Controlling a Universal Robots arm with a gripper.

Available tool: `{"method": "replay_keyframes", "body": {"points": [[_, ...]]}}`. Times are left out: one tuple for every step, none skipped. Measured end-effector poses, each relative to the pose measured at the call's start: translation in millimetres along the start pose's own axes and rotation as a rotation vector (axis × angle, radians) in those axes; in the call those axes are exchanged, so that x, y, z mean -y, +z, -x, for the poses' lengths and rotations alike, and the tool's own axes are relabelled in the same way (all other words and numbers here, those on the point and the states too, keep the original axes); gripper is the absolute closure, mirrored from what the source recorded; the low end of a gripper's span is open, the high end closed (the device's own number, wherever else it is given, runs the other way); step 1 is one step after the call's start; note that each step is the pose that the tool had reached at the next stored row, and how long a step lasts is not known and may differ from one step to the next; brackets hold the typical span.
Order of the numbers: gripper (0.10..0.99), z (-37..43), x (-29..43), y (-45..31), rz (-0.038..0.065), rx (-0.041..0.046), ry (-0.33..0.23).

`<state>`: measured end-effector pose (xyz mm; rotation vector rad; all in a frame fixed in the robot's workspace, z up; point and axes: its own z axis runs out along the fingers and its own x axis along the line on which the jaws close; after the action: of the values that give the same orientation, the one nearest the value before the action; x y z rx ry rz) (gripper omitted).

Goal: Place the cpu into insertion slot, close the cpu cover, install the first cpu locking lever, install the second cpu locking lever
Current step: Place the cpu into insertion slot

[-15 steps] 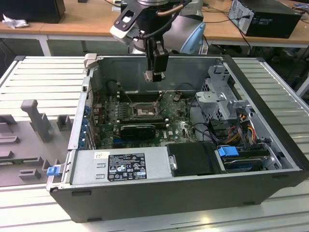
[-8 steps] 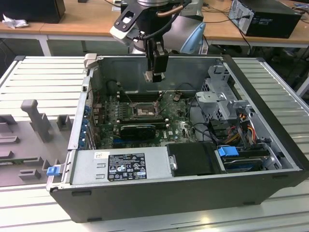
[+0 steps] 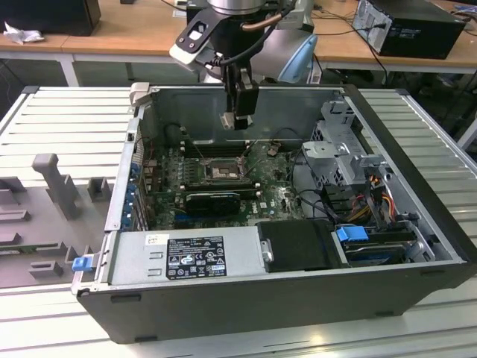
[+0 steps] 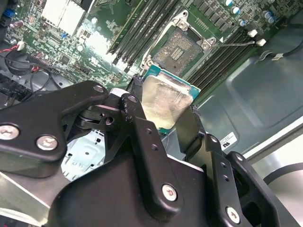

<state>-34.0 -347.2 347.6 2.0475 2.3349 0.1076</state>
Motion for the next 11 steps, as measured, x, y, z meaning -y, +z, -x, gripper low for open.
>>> {"method": "replay_keyframes", "body": {"points": [[0.561, 0.0, 0.1, 0.5, -0.001, -0.0003, 0.0], [0.561, 0.0, 0.1, 0.9, -0.002, -0.0003, 0.0], [0.561, 0.0, 0.1, 1.6, -0.004, -0.0005, 0.001], [0.561, 0.0, 0.2, 2.0, -0.005, -0.0006, 0.001], [0.561, 0.0, 0.2, 2.2, -0.006, -0.0007, 0.001], [0.561, 0.0, 0.2, 2.4, -0.006, -0.0008, 0.001], [0.561, 0.0, 0.2, 2.6, -0.007, -0.0009, 0.001], [0.561, 0.1, 0.3, 3.0, -0.008, -0.001, 0.001], [0.561, 0.1, 0.3, 3.3, -0.009, -0.0011, 0.001], [0.561, 0.1, 0.3, 3.6, -0.009, -0.0012, 0.001], [0.561, 0.1, 0.3, 3.7, -0.01, -0.0013, 0.001]]}}
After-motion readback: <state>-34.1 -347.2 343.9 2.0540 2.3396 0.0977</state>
